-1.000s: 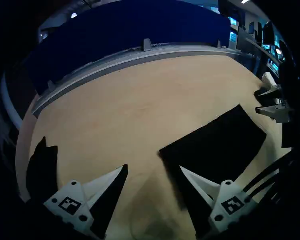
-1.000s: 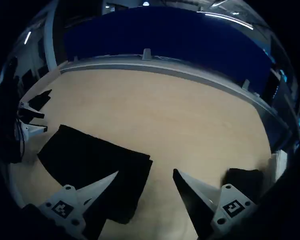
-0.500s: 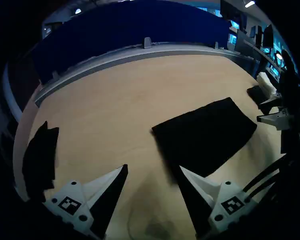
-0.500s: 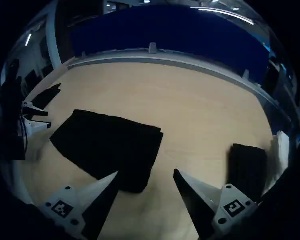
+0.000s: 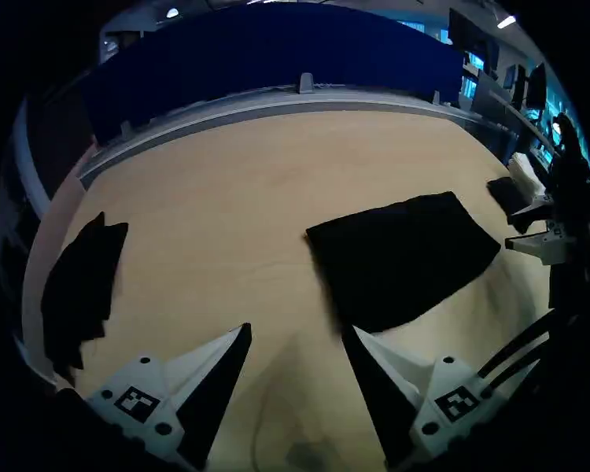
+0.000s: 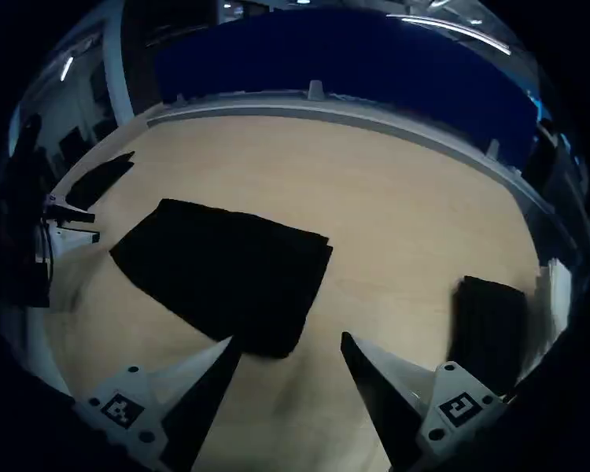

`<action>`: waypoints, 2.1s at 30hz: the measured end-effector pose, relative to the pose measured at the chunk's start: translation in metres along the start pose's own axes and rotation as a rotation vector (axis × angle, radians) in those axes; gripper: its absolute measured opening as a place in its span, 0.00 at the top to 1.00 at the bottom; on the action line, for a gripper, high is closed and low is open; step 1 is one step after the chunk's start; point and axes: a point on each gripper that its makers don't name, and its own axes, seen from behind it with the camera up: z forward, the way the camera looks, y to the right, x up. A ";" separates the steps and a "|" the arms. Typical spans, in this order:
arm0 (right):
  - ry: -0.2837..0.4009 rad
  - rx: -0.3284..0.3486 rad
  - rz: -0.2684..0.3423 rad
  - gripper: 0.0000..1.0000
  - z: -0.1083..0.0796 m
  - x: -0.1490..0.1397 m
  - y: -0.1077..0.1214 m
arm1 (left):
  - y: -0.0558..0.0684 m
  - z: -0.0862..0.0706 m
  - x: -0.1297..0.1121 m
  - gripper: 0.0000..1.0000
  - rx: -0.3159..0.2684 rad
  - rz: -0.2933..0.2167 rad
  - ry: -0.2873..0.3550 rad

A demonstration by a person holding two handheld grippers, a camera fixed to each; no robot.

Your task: Fold towel

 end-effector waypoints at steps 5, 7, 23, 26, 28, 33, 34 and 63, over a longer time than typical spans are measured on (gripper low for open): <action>-0.018 0.046 -0.050 0.05 0.006 -0.007 -0.006 | -0.008 -0.015 -0.013 0.15 0.027 -0.033 -0.001; -0.029 0.069 -0.076 0.07 0.008 -0.011 -0.009 | -0.011 -0.023 -0.019 0.15 0.037 -0.053 -0.002; -0.106 0.161 -0.192 0.54 0.022 -0.028 -0.019 | -0.026 -0.064 -0.076 0.15 0.102 -0.191 -0.038; -0.113 0.155 -0.192 0.71 0.024 -0.029 -0.017 | -0.025 -0.066 -0.080 0.15 0.103 -0.195 -0.042; -0.117 0.156 -0.191 0.76 0.024 -0.030 -0.017 | -0.025 -0.066 -0.081 0.15 0.104 -0.198 -0.044; -0.124 0.161 -0.188 0.88 0.025 -0.029 -0.018 | -0.026 -0.066 -0.083 0.15 0.106 -0.202 -0.046; -0.124 0.159 -0.186 0.90 0.025 -0.029 -0.017 | -0.025 -0.067 -0.083 0.15 0.106 -0.203 -0.046; 0.080 0.163 -0.304 0.93 -0.010 0.100 -0.065 | -0.038 -0.100 -0.073 0.15 0.102 -0.258 0.007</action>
